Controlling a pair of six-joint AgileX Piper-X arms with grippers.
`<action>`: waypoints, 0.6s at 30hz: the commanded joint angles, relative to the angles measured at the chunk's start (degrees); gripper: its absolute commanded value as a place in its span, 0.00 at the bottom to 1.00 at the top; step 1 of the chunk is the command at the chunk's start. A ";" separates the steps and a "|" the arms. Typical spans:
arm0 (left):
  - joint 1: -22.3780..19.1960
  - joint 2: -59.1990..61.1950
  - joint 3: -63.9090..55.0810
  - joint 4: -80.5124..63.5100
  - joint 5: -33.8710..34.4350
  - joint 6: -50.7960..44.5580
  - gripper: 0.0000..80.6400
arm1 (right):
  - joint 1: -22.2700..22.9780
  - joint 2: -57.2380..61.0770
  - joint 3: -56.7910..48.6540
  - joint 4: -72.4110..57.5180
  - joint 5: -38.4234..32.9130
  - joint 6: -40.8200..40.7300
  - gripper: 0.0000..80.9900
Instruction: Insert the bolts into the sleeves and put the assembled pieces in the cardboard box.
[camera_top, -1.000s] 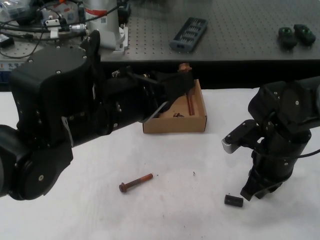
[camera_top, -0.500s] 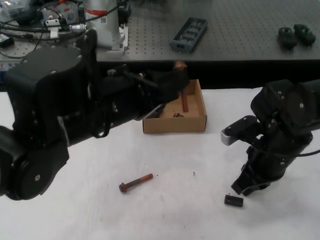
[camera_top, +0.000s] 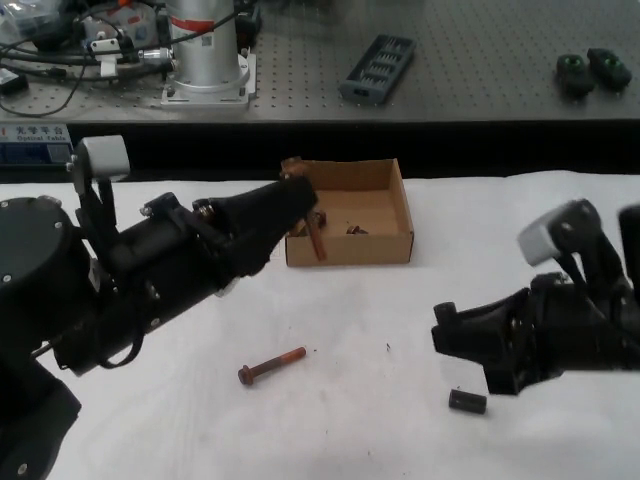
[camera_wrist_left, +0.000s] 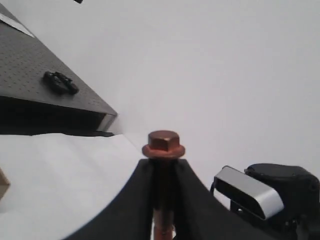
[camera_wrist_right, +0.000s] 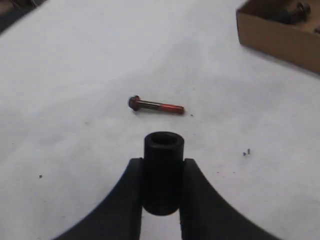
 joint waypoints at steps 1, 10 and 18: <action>0.03 -0.71 -0.62 -4.37 4.69 -1.91 0.01 | 0.35 -0.69 1.03 -4.00 -1.07 1.98 0.05; -2.46 2.94 -0.59 -4.24 10.89 -3.06 0.01 | 10.19 -0.69 4.62 -10.32 1.55 5.78 0.05; -8.71 6.02 -0.59 -5.44 10.89 -1.26 0.01 | 11.72 -0.69 4.62 -10.33 2.60 6.36 0.05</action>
